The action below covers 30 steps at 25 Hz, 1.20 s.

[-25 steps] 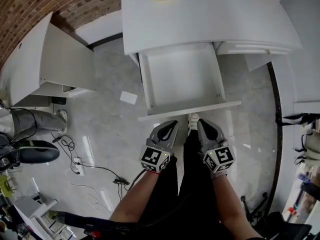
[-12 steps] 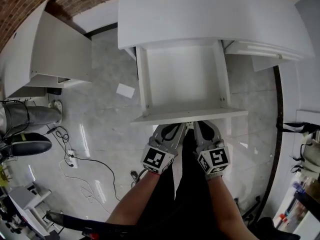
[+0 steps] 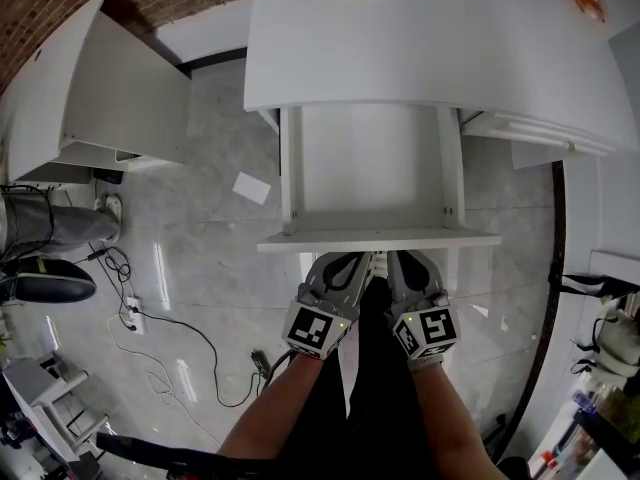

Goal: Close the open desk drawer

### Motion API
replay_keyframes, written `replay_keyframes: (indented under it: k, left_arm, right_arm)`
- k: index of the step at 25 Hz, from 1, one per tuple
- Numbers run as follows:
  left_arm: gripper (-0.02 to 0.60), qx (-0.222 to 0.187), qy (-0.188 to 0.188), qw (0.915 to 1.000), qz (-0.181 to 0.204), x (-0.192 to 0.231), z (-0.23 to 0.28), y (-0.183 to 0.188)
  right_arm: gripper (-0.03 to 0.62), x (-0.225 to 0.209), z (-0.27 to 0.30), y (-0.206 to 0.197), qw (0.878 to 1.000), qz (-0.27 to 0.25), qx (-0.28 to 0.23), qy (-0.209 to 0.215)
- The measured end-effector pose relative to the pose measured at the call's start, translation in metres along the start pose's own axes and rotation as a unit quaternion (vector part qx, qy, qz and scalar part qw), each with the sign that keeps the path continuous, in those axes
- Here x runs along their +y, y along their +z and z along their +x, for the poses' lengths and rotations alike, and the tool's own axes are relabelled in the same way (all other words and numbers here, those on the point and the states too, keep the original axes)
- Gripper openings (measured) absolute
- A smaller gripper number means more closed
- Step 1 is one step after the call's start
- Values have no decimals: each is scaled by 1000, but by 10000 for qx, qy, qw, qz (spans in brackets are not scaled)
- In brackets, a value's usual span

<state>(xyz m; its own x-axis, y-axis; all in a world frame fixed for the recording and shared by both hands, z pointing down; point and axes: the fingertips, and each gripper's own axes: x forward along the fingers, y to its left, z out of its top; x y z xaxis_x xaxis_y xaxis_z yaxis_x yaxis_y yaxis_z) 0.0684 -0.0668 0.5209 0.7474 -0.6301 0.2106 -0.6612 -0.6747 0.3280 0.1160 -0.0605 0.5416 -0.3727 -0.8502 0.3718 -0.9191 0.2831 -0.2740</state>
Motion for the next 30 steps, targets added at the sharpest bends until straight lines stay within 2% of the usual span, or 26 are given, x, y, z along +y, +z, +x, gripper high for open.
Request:
replay_keyframes:
  k: [8, 30]
  left_arm:
    - [2, 35, 204, 9995, 227, 13, 16, 13]
    - [2, -159, 594, 9978, 228, 53, 59, 34]
  right_arm:
    - [-1, -9, 19, 13, 9997, -140, -11, 191]
    - [-2, -30, 71, 45, 9991, -16, -219, 351]
